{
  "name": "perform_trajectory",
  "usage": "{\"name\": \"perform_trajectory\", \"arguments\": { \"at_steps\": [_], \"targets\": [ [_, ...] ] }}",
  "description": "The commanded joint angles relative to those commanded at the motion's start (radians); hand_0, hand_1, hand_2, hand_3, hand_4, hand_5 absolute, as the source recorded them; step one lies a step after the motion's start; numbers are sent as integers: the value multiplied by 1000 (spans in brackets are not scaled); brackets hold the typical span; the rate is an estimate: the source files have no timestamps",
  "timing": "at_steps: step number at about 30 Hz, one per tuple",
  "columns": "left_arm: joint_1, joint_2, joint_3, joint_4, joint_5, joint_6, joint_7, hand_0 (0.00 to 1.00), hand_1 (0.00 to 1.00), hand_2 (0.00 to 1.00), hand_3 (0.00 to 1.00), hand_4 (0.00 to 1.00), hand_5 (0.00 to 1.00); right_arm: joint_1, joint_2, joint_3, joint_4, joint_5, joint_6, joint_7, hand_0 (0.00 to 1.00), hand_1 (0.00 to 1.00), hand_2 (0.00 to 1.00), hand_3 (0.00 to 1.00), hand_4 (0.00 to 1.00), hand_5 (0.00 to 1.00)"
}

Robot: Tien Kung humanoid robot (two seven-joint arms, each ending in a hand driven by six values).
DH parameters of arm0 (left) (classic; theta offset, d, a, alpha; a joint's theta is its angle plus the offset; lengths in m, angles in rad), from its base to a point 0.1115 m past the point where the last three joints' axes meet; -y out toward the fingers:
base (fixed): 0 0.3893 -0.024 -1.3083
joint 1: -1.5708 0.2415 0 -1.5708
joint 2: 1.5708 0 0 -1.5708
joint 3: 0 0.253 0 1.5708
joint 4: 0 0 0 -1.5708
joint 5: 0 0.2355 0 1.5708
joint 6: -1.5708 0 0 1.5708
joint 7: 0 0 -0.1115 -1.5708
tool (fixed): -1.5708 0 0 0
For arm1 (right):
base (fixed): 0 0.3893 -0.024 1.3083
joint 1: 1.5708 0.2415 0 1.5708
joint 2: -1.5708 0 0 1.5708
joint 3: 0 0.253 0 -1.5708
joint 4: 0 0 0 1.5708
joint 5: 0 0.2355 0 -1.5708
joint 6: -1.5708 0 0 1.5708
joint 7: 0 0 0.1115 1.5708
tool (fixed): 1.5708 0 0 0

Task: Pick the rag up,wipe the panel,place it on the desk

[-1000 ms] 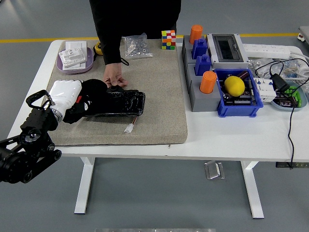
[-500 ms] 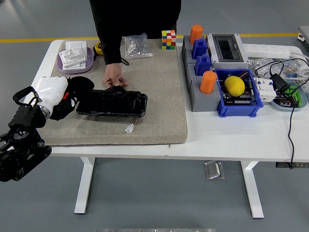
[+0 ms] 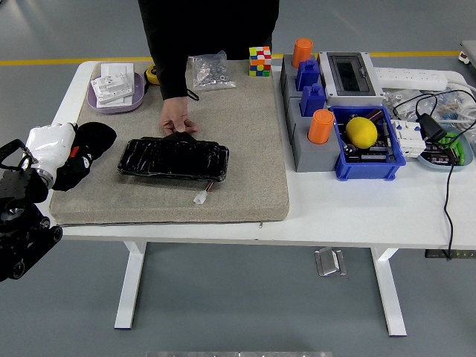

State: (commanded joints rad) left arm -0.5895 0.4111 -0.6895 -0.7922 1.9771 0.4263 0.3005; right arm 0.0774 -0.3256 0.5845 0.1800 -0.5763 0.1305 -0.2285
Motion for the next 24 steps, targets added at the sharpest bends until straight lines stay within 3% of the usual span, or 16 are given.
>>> {"name": "perform_trajectory", "arguments": {
  "at_steps": [9,10,15,16,21,22,24],
  "targets": [
    [5,-22,2,34,-85,17,-41,241,178,464,421,465,2,0,-1,-4,0,3,2,-3,764,724,727,592,898,565],
    [5,-23,0,35,-90,17,-44,310,374,513,511,564,130,0,-1,-3,0,2,2,-4,764,724,726,592,899,565],
    [6,-25,13,42,-137,9,-57,310,374,513,511,564,130,-1,-1,-1,0,0,2,-4,764,724,726,592,899,565],
    [7,-25,17,41,-146,6,-59,378,546,577,540,669,191,-1,-1,-1,0,0,2,-4,763,724,725,592,900,566],
    [8,-28,26,40,-184,-7,-65,378,546,577,540,669,191,0,0,4,0,-2,1,-4,763,724,725,592,900,566],
    [8,-28,27,40,-189,-8,-67,426,688,756,696,828,339,1,0,4,0,-2,1,-4,764,724,723,592,900,567],
    [7,-27,28,38,-194,-12,-68,426,688,756,696,828,339,2,-1,5,0,-2,1,-4,764,724,723,592,900,567]
  ]
}}
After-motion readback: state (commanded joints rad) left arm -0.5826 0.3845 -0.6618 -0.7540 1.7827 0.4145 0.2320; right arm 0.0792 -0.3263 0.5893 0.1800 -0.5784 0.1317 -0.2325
